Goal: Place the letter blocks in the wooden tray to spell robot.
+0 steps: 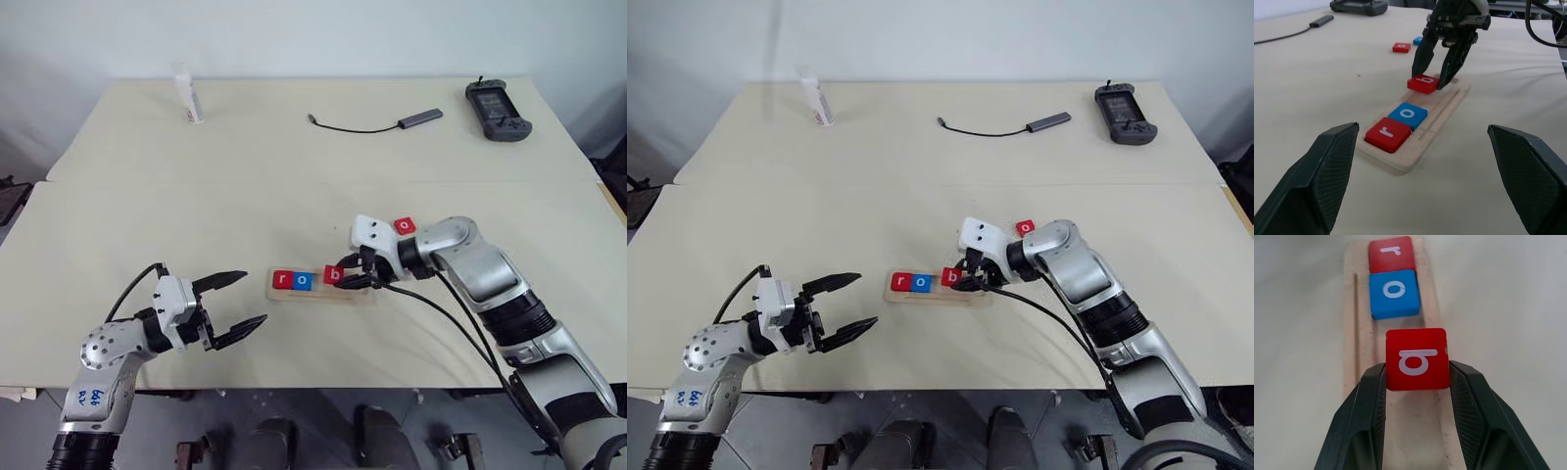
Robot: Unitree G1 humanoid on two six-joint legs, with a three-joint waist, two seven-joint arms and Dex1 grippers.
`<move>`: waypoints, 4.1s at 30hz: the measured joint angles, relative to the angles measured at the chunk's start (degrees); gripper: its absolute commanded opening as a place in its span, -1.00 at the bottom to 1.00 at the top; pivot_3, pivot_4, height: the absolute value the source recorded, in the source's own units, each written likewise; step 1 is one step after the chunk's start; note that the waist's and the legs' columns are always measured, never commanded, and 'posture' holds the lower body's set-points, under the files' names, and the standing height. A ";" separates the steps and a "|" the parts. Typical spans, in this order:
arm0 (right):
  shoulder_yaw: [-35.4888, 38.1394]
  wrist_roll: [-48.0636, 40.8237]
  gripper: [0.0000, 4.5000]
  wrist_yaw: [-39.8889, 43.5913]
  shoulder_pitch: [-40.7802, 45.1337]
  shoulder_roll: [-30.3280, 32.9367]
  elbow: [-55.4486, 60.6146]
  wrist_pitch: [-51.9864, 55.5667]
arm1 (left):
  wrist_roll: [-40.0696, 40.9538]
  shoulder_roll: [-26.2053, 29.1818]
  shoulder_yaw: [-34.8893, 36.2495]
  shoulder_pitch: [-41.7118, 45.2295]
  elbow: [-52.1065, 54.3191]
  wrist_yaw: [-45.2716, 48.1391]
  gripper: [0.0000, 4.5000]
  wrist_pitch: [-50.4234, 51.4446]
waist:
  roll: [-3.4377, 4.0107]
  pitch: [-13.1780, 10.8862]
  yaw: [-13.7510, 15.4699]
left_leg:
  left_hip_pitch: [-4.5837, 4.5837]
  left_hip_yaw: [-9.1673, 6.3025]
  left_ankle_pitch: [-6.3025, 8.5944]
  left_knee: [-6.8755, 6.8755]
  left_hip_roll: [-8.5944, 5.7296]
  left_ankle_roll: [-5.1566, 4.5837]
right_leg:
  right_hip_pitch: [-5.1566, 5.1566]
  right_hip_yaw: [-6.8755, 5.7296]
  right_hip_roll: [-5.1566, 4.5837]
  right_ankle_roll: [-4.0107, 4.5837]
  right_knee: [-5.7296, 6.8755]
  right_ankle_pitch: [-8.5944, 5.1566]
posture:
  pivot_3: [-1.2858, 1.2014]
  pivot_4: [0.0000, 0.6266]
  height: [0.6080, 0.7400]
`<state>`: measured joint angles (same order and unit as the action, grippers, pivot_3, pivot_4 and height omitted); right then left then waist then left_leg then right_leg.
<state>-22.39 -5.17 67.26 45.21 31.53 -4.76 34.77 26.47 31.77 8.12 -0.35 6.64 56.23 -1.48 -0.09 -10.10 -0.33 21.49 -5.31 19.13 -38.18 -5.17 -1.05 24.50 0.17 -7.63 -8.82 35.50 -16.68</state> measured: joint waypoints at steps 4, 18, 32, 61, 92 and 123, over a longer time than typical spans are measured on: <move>-0.19 0.00 -0.35 -0.03 0.00 -1.41 0.05 0.18 | 0.00 0.00 0.00 -0.31 0.24 -0.65 1.00 -0.12 | 0.00 0.00 0.05 | 0.00 0.00 0.00 -0.02 0.00 0.00 | 0.00 0.00 -0.01 0.00 0.01 0.00 | 0.03 -0.52 1.00; -1.34 -0.40 0.98 -0.52 0.06 -2.86 1.19 1.92 | 0.00 0.03 0.01 -0.40 1.63 -1.48 1.00 -0.18 | 0.00 0.00 0.05 | 0.00 0.00 0.00 -0.01 -0.01 0.00 | 0.00 0.00 0.00 0.00 0.01 0.00 | 0.03 -0.52 1.00; 32.12 -12.62 0.98 -6.11 -30.82 6.00 14.30 -14.12 | -0.07 -0.57 -2.77 4.74 -3.58 2.46 1.00 -0.71 | -0.04 0.02 1.59 | -0.03 0.04 0.02 -0.01 -0.04 -0.03 | -0.12 -0.01 -0.01 0.00 -0.06 0.00 | 0.03 -0.52 1.00; 44.30 -22.05 0.98 -29.38 -38.66 7.26 20.62 -5.08 | -0.09 -3.04 -4.01 14.58 -12.29 5.91 1.00 -1.42 | -0.01 0.03 0.27 | -0.29 0.28 -0.05 -0.07 0.03 0.01 | -0.15 0.24 0.00 0.02 0.04 -0.01 | 0.03 -0.52 1.00; 24.57 -16.17 0.98 -33.20 -5.84 9.69 4.12 24.78 | -0.55 -4.26 -3.52 9.09 -4.90 -0.25 1.00 -1.15 | -0.01 0.04 0.22 | -0.07 0.24 -0.03 -0.02 0.02 -0.02 | 0.00 0.15 -0.02 0.01 0.05 -0.01 | 0.03 -0.52 1.00; 23.45 -8.93 -0.31 -40.37 -1.46 -2.56 1.00 26.19 | -0.52 -4.17 -3.63 9.98 -4.59 -0.81 1.00 -1.61 | -0.01 0.04 0.14 | -0.05 0.18 -0.03 0.00 0.02 -0.02 | 0.05 0.12 0.00 0.01 0.11 -0.01 | 0.03 -0.52 1.00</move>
<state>1.06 -14.10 26.89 43.75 28.96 -3.76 60.96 25.95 27.60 4.49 9.62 2.05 55.42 -3.09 -0.10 -10.06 -0.19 21.44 -5.13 19.10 -38.18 -5.15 -1.07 24.55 0.29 -7.63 -8.81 35.61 -16.69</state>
